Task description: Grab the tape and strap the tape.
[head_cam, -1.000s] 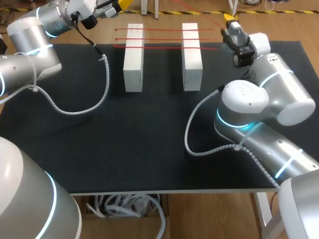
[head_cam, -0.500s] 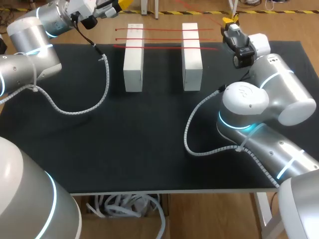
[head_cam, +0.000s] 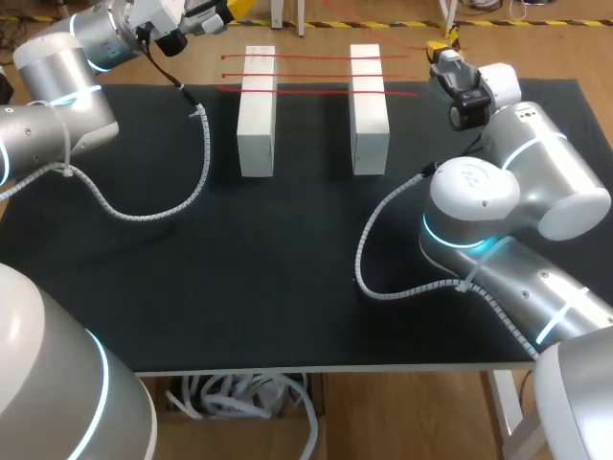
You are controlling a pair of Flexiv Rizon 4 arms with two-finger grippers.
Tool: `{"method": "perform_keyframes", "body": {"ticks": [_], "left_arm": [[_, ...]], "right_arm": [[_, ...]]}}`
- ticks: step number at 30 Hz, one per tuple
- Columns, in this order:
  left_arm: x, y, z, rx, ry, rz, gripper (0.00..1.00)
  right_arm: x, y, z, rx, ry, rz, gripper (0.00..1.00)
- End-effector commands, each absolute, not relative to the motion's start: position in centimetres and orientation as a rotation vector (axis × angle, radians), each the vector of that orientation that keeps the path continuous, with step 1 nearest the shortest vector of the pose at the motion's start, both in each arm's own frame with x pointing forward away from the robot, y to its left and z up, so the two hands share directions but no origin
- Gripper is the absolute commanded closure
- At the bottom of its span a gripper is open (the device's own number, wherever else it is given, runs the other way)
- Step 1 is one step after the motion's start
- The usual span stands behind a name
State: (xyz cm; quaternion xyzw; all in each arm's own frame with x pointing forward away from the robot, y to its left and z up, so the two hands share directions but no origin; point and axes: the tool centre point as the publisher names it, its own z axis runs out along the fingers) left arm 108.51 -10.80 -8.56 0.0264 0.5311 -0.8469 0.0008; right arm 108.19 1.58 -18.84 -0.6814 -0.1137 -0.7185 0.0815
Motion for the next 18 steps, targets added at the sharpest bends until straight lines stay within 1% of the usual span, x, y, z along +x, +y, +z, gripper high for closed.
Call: {"method": "perform_keyframes", "body": {"ticks": [1,10,18], "left_arm": [[108.38,-10.84,-8.58,0.079,1.666,-2.657,1.0],[108.35,-10.81,-8.51,0.08,1.685,-2.64,1.0],[108.34,-10.84,-7.91,0.003,2.196,-2.222,1.0]], "right_arm": [[108.04,1.23,-18.86,-2.039,-0.389,-2.138,1.0],[107.88,1.18,-18.54,-2.057,-0.555,-2.126,1.0],[107.95,1.3,-18.05,-2.033,-0.664,-2.14,1.0]]}}
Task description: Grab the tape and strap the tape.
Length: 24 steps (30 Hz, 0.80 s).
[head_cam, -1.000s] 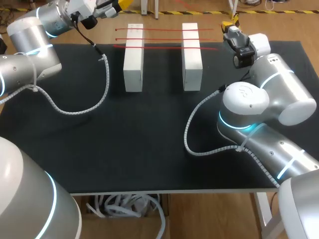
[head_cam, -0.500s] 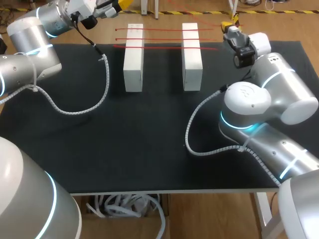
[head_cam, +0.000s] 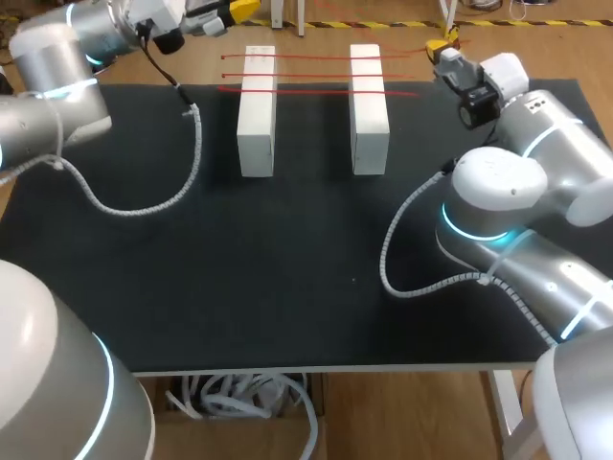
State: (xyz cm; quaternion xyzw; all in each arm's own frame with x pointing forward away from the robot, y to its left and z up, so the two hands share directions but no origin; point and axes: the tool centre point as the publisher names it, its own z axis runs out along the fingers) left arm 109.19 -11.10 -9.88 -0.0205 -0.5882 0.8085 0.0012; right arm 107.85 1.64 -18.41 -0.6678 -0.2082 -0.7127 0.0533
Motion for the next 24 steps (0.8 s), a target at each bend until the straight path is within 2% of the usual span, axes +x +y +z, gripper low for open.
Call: {"method": "perform_keyframes", "body": {"ticks": [1,6,11,24], "left_arm": [[108.3,-10.9,-7.8,-0.002,-2.285,2.182,1.0],[108.0,-11.2,-7.0,0.036,-2.445,2.01,1.0],[107.7,-11.9,-6.7,0.082,-2.703,1.628,1.0],[107.7,-11.9,-6.7,0.082,-2.703,1.628,1.0]], "right_arm": [[108.0,1.3,-18.0,-2.032,-0.667,-2.139,1.0],[107.8,1.7,-18.1,-2.025,-0.706,-2.13,1.0],[107.6,1.9,-18.3,-2.025,-0.753,-2.115,1.0],[107.4,2.2,-18.1,-1.99,-0.865,-2.122,1.0]]}}
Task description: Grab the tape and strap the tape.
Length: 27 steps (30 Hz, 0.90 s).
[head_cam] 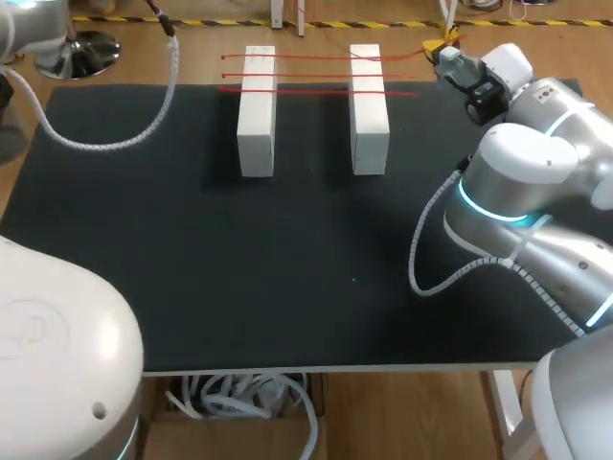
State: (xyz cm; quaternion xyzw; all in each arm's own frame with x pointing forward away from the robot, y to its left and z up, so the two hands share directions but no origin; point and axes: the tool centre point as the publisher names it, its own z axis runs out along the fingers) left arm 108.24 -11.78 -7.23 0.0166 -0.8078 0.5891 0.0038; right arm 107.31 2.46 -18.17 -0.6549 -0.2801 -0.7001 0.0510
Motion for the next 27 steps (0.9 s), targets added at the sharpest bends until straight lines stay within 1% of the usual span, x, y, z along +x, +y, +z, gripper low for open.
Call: {"method": "perform_keyframes", "body": {"ticks": [1,8,16,19,27], "left_arm": [[107.7,-11.9,-6.7,0.082,-2.703,1.628,1.0],[108.5,-13.8,-6.1,0.086,-2.821,1.224,1.0],[108.4,-15.8,-5.0,0.095,-2.854,1.039,1.0],[108.3,-16.6,-4.8,0.08,-2.916,0.868,1.0],[108.1,-17.0,-4.5,0.078,-2.996,0.638,1.0]], "right_arm": [[107.4,2.2,-18.1,-1.987,-0.871,-2.123,1.0],[107.3,2.2,-17.8,-1.967,-0.923,-2.134,1.0],[107.1,2.2,-17.9,-1.96,-0.967,-2.125,1.0],[106.9,2.3,-18.0,-1.954,-0.995,-2.118,1.0],[106.9,2.7,-17.9,-1.936,-1.053,-2.111,1.0]]}}
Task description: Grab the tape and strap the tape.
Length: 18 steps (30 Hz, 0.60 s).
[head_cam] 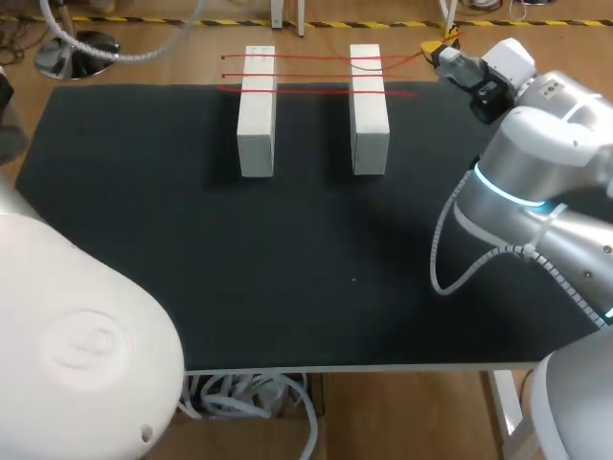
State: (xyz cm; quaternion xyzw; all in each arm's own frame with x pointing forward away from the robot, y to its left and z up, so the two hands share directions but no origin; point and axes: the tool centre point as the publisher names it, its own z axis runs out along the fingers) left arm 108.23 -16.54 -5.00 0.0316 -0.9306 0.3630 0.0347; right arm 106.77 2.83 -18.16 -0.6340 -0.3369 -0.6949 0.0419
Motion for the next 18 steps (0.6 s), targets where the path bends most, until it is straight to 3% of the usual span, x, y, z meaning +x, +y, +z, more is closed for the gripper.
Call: {"method": "perform_keyframes", "body": {"ticks": [1,18], "left_arm": [[108.1,-17.07,-4.49,0.082,-2.997,0.614,1.0],[108.23,-17.76,-4.47,0.056,-3.001,0.602,1.0]], "right_arm": [[106.88,2.73,-17.92,-1.93,-1.061,-2.11,1.0],[106.9,3.47,-17.95,-1.893,-1.148,-2.106,1.0]]}}
